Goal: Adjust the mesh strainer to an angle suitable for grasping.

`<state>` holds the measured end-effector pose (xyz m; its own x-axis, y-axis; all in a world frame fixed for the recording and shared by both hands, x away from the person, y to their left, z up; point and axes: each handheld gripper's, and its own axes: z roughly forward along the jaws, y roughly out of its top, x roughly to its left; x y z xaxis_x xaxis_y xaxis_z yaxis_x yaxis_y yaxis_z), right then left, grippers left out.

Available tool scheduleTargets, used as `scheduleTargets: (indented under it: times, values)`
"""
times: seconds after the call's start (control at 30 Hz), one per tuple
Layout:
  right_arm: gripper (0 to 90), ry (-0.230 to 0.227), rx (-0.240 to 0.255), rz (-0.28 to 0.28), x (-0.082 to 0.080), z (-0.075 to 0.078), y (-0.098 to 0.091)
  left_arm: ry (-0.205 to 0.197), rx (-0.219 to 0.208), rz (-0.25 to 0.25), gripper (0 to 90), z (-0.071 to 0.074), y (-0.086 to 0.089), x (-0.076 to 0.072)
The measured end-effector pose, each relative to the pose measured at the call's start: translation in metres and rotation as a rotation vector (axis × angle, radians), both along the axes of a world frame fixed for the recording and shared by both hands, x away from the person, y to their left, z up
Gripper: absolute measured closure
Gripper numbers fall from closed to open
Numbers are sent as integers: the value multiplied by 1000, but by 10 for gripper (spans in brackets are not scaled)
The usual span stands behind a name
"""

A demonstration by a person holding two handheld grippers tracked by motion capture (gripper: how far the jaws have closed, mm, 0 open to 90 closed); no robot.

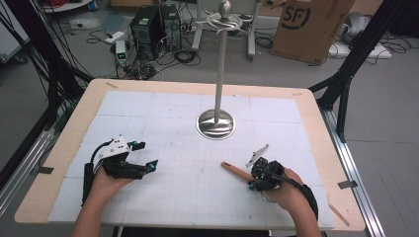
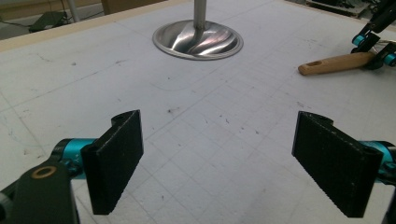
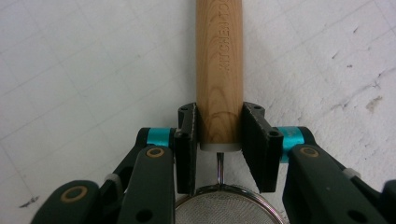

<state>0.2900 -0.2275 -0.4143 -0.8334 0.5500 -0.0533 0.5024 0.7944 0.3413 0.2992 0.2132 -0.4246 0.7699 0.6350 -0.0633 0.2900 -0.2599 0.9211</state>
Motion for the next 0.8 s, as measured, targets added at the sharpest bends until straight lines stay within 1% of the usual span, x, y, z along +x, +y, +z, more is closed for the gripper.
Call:
scheduleTargets:
  times: [0.07,0.1,0.2,0.23,0.27,0.3,0.33,0.37,0.4,0.43,0.47,0.5,0.53,0.57,0.63,0.67,0.73,0.8]
  values:
    - [677,-7,3,-1,-1,0,0,0,10,-5,171,0,-1,0]
    - [677,-7,3,-1,-1,0,0,2,6,-5,171,-1,-2,0]
    - [685,-47,-12,34,-6,0,1,3,15,-4,171,-1,-2,1]
    - [685,-47,-12,34,-6,0,1,4,18,-4,171,-2,-2,1]
    - [686,-56,-18,43,-7,0,1,5,18,0,171,-2,-2,0]
    - [686,-62,-14,48,-7,0,1,5,21,-1,171,-1,-2,1]
    - [687,-77,-4,53,-8,0,0,2,19,-1,171,-1,-1,1]
    - [687,-77,-4,53,-8,0,0,4,14,3,171,-1,-1,1]
    - [687,-90,6,58,-8,0,-1,5,11,3,171,-1,-1,1]
    - [687,-108,21,45,-8,0,-2,3,12,3,171,-1,0,1]
    - [687,-108,21,45,-8,0,-2,5,9,4,171,-1,0,1]
    - [687,-125,35,32,-8,2,-4,5,7,5,171,-1,0,1]
    - [687,-125,35,32,-8,2,-4,5,6,7,171,-1,0,1]
    - [687,-143,45,33,-8,3,-6,3,8,5,171,-1,1,1]
    - [687,-154,78,30,-7,6,-8,2,2,2,171,-1,1,1]
    - [687,-170,107,21,-8,8,-9,2,-1,0,171,-1,1,1]
    - [687,-172,117,15,-9,9,-10,2,-4,4,171,0,1,1]
    - [687,-198,141,6,-10,13,-11,1,-15,3,171,0,1,0]
